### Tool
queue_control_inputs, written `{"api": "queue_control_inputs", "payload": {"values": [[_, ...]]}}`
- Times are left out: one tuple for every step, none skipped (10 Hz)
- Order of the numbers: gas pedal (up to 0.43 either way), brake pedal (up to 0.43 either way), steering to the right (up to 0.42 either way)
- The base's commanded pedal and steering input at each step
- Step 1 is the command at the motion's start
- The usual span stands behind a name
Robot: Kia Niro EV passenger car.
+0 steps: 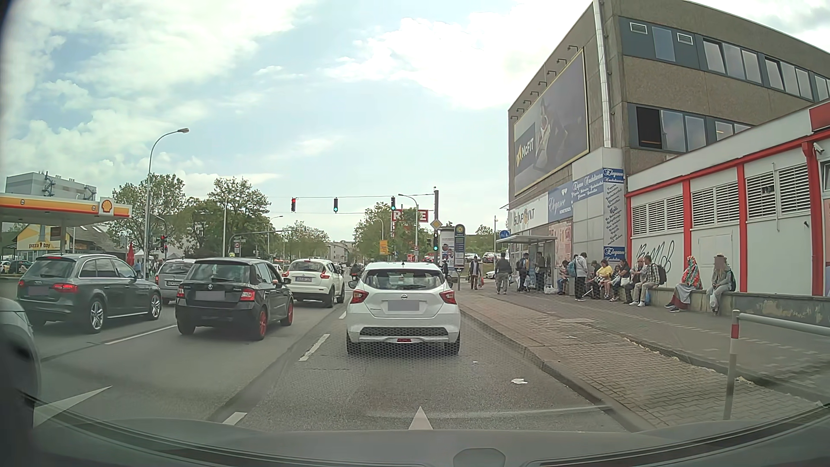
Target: Follow the waypoints while adhering to traffic rules and regulations
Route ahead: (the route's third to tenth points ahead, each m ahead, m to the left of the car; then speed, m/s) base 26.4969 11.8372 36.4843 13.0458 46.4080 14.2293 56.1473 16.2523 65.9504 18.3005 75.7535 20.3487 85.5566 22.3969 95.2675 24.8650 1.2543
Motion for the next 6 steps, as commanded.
{"api": "queue_control_inputs", "payload": {"values": [[0.331,0.024,0.026],[0.350,0.030,0.025],[0.370,0.030,0.020],[0.378,0.024,0.009],[0.378,0.024,0.000],[0.378,0.024,-0.008]]}}
